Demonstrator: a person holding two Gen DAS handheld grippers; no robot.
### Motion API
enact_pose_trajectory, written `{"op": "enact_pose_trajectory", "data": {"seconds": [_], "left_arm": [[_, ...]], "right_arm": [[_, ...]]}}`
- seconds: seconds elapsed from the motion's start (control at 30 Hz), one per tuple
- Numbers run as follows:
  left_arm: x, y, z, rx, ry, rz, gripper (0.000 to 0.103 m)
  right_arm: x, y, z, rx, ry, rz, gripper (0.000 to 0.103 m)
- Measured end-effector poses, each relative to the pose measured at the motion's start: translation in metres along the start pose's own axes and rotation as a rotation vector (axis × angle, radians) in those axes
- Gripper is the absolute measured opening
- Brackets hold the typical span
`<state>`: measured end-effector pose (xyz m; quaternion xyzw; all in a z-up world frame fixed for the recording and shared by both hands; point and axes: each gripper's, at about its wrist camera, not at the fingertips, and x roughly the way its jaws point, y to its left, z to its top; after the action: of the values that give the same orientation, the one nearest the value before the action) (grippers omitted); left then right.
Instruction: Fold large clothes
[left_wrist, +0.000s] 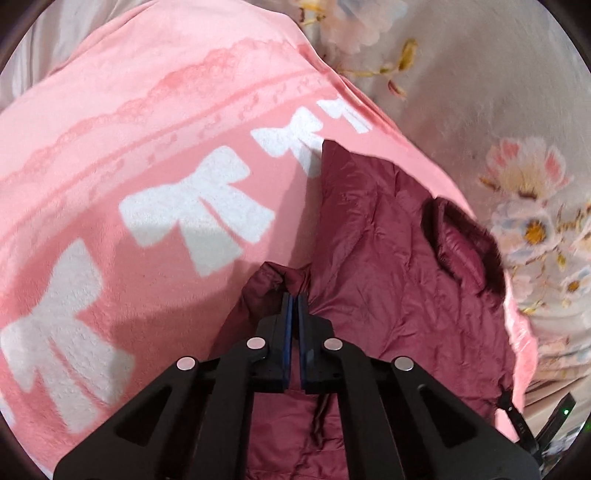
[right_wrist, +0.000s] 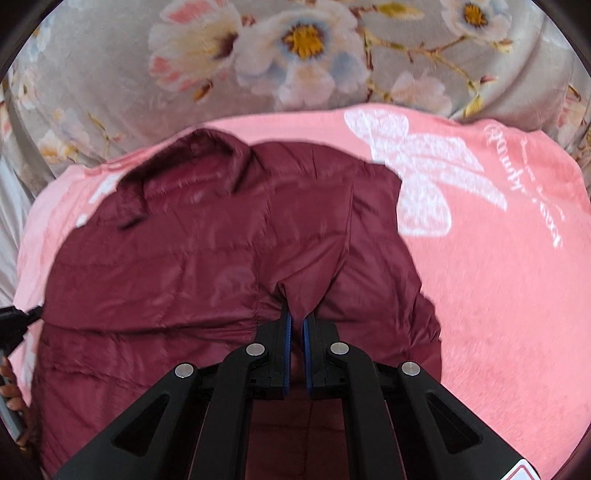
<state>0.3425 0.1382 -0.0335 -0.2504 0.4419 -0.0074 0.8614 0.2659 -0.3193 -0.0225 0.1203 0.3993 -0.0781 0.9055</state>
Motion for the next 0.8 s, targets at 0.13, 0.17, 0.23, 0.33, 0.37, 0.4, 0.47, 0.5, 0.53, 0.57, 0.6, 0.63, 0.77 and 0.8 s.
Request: {"op": "enact_pose_trajectory", "data": {"seconds": [0.13,0.17,0.23,0.33,0.37,0.4,0.47,0.5,0.53,0.57,0.6,0.63,0.77,0.8], "left_arm": [[0.015,0.003,-0.008,0.008,0.019,0.035,0.0],[0.017,0.003,-0.01,0.016,0.015,0.042,0.0],[0.019,0.0,-0.016,0.058,-0.005,0.068,0.0],[0.02,-0.008,-0.022,0.117,-0.034,0.111,0.0],[0.02,-0.009,-0.024,0.129,-0.04,0.121,0.0],[0.021,-0.012,-0.025,0.147,-0.05,0.137,0.0],[0.021,-0.017,-0.027,0.178,-0.06,0.168,0.0],[0.02,-0.018,-0.027,0.186,-0.061,0.173,0.0],[0.018,-0.019,-0.027,0.192,-0.057,0.172,0.002],[0.013,-0.019,-0.027,0.203,-0.051,0.172,0.002],[0.007,-0.019,-0.027,0.216,-0.051,0.174,0.003],[-0.003,-0.019,-0.028,0.239,-0.054,0.179,0.003],[-0.057,-0.03,-0.019,0.298,-0.131,0.14,0.009],[-0.066,-0.038,-0.014,0.304,-0.153,0.127,0.012]], "right_arm": [[0.017,-0.007,-0.014,0.032,0.026,0.01,0.005],[0.018,-0.007,-0.016,0.034,0.021,0.011,0.005],[0.018,-0.006,-0.019,0.03,0.011,0.006,0.005],[0.019,-0.004,-0.025,0.02,0.0,-0.008,0.005],[0.02,-0.003,-0.025,0.013,-0.003,-0.017,0.005],[0.02,-0.002,-0.025,0.007,-0.003,-0.023,0.005],[0.02,0.0,-0.025,-0.001,0.001,-0.032,0.005],[0.02,-0.001,-0.024,-0.002,0.005,-0.033,0.005],[0.018,0.0,-0.025,-0.008,0.011,-0.034,0.007],[0.015,0.001,-0.026,-0.016,0.017,-0.032,0.01],[0.009,0.002,-0.028,-0.027,0.02,-0.03,0.017],[0.001,0.0,-0.03,-0.026,0.016,-0.027,0.024],[-0.047,-0.017,-0.029,0.059,-0.068,0.001,0.041],[-0.056,-0.018,-0.024,0.067,-0.092,0.005,0.042]]}}
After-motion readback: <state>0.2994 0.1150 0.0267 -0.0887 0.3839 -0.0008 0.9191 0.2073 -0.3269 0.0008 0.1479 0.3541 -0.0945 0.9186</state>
